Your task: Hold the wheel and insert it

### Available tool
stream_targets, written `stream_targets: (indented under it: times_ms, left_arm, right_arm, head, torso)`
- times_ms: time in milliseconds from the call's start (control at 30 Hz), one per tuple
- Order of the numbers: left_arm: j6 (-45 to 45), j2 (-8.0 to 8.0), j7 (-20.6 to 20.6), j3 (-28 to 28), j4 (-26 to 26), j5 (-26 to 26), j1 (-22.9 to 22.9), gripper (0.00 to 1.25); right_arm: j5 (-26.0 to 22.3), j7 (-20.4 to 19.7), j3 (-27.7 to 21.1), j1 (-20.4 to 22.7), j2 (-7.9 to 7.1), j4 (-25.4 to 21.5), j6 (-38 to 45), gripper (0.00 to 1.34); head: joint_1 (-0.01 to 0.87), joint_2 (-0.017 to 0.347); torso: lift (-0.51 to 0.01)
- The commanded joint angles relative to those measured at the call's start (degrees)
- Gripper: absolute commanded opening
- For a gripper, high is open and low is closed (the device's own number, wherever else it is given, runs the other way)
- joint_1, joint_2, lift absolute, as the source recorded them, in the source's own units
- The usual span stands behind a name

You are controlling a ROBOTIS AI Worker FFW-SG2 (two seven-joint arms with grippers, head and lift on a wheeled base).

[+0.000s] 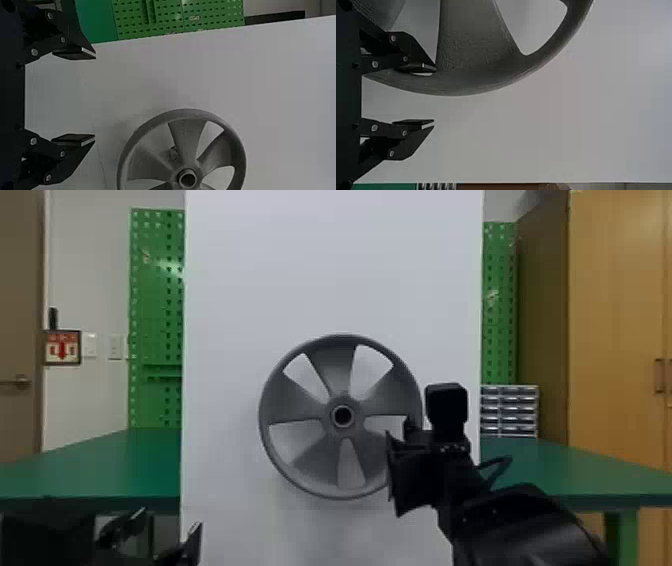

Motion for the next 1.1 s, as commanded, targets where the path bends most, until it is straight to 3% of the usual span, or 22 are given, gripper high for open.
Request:
stream_targets:
  times_ms: [0,67,100,1067]
  left_arm:
    - [0.0,0.0,0.0,0.0,0.0,0.0,0.0,0.74]
    - [0.0,0.0,0.0,0.0,0.0,0.0,0.0,0.74]
    - [0.0,0.0,0.0,0.0,0.0,0.0,0.0,0.74]
    - [0.0,0.0,0.0,0.3,0.0,0.0,0.2,0.74]
  right_arm:
    - [-0.2,0.0,0.1,0.0,0.07,0.1,-0.4,1.0]
    - [-0.2,0.1,0.1,0.0,0.07,0.1,-0.4,1.28]
    - [-0.3,0.1,0.1,0.0,0.07,0.1,-0.5,1.34]
    - [-1.7,0.1,0.5,1.2,0.07,-1.5,-2.3,1.34]
  head:
    - [0.0,0.0]
    - [0.0,0.0]
    - [0.0,0.0]
    - [0.0,0.0]
  torso:
    - [-0.499]
    - [-0.499]
    - [-0.499]
    - [-0.499]
